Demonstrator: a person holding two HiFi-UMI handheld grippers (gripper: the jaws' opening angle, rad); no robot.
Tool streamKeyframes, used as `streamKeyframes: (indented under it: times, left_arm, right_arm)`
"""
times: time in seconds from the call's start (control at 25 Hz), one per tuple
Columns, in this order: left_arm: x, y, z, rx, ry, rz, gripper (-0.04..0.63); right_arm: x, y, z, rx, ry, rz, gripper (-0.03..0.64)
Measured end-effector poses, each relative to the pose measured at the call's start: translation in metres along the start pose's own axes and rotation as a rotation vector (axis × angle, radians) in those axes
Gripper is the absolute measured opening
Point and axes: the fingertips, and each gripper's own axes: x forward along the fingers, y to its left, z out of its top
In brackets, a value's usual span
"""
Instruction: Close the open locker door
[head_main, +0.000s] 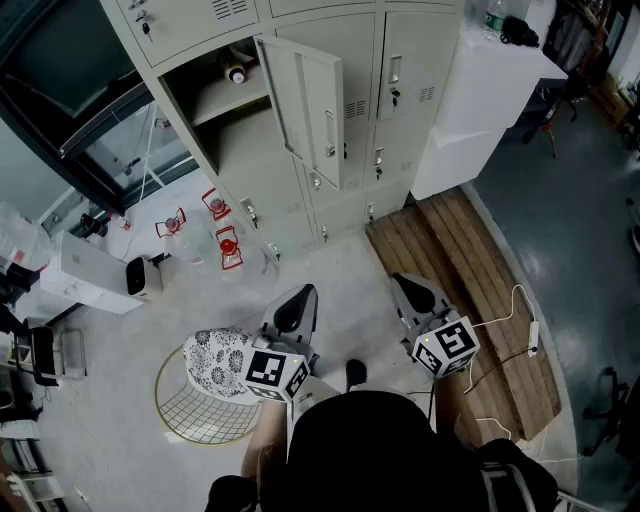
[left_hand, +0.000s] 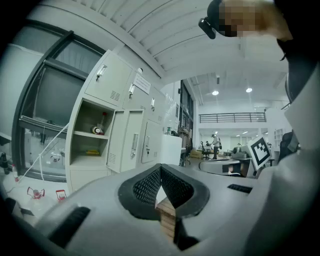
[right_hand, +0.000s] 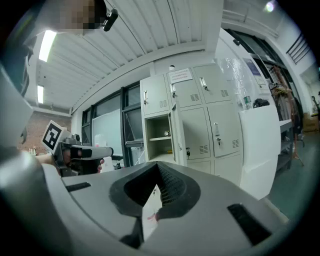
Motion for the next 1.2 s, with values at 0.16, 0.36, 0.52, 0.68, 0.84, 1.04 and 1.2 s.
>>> streamKeyframes:
  times: [0.16,0.36,0.52,0.68,0.84,1.04,1.2]
  left_arm:
    - [0.002,-0.008,0.000,-0.003,0.001,0.000,0.017]
    - [0.003,-0.015,0.000,0.001,0.007,-0.002,0.017]
    - [0.005,-0.021,-0.003,0.002,0.011,0.001,0.017]
    - [0.005,-0.026,-0.006,0.001,0.013,0.010,0.017]
    - [0.005,-0.032,-0.006,0.000,0.021,0.018,0.017]
    - [0.003,-0.035,-0.009,0.001,0.036,0.029,0.017]
    - [0.001,-0.030,-0.013,-0.005,0.043,0.036,0.017]
  right_arm:
    - [-0.008,-0.006,0.001,0.008,0.000,-0.012,0.003]
    - [-0.014,-0.014,0.001,0.070,-0.036,-0.022,0.003]
    - [-0.019,-0.017,-0.002,0.071,-0.038,-0.017,0.003]
    - [-0.022,-0.018,-0.007,0.065,-0.023,-0.003,0.003]
    - [-0.026,-0.020,-0.012,0.074,-0.011,0.009,0.003]
    - [-0.027,-0.020,-0.018,0.090,0.003,0.027,0.003]
    - [-0.023,-0.018,-0.024,0.099,0.010,0.030,0.003]
